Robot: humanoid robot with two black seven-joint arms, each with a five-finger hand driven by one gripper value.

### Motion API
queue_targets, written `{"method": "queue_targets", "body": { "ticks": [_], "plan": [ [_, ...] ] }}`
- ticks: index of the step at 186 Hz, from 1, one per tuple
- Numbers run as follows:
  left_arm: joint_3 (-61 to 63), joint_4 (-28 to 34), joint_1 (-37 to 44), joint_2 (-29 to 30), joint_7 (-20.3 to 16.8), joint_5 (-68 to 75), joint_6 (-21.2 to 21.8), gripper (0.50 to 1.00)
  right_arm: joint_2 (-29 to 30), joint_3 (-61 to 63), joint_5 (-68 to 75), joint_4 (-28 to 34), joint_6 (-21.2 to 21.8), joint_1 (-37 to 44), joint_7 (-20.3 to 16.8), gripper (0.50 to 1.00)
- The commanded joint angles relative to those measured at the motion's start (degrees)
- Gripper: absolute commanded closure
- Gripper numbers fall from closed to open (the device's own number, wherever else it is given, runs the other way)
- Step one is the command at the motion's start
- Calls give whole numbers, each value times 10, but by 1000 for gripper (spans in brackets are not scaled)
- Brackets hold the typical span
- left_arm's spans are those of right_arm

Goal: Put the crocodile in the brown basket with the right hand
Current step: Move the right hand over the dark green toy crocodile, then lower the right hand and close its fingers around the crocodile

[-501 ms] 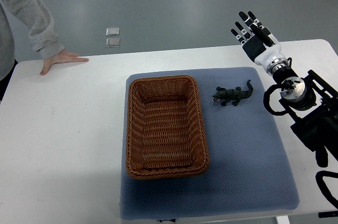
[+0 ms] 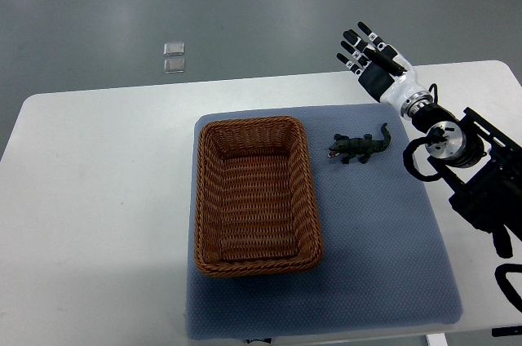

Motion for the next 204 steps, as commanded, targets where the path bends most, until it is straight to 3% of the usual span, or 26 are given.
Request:
{"method": "queue_targets", "body": {
  "ticks": [1, 26, 70, 106, 138, 204],
  "plan": [
    [0, 0, 0, 0, 0, 0, 0, 500, -33, -51, -67, 2, 9, 30, -27, 527],
    [0, -3, 0, 0, 0, 2, -1, 500, -68, -140, -210, 2, 31, 96, -52, 527],
    [-1, -9, -1, 0, 1, 3, -1, 500, -134, -355, -423, 35, 139, 247, -100, 527],
    [0, -9, -1, 0, 2, 2, -1, 500, -149, -523, -458, 45, 190, 377, -139, 527],
    [-1, -10, -5, 0, 3, 4, -2, 500, -146, -544, -458, 78, 198, 385, -167, 527],
    [-1, -10, -5, 0, 3, 2, -2, 500, -151, -545, -469, 99, 172, 338, -167, 529]
  ]
}}
